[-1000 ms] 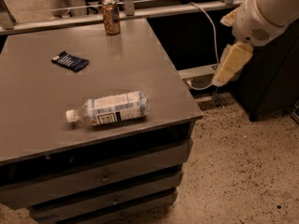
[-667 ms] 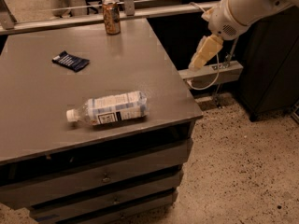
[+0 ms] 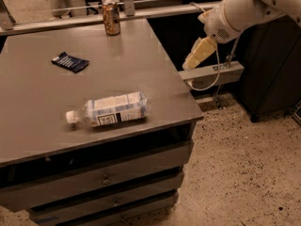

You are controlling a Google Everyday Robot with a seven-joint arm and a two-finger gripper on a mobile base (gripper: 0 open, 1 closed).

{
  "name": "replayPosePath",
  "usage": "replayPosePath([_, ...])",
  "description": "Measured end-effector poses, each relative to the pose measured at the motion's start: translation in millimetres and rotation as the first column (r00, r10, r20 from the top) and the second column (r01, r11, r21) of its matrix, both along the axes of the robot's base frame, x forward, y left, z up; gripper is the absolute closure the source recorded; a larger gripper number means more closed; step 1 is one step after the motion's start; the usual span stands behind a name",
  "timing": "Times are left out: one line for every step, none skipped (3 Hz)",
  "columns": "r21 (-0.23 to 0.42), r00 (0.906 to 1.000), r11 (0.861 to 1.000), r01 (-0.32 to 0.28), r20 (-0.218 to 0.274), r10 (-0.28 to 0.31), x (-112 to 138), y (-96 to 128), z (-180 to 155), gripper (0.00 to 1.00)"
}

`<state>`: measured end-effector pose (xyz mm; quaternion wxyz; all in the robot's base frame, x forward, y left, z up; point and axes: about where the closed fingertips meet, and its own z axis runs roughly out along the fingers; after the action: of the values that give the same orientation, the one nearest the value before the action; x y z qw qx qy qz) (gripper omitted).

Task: Knock orange can over

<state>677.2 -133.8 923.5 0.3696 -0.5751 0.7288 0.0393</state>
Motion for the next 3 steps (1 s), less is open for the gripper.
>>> replayPosePath([0.139,0.9990,0.990,-0.002,0.045,-0.005,49,22,-12,0.00])
replayPosePath([0.299,0.9973,0.954,-0.034,0.072,0.013,104,60,-19,0.00])
replayPosePath([0.458,0.9930,0.881,-0.117,0.070,0.095,143,129,-27,0.00])
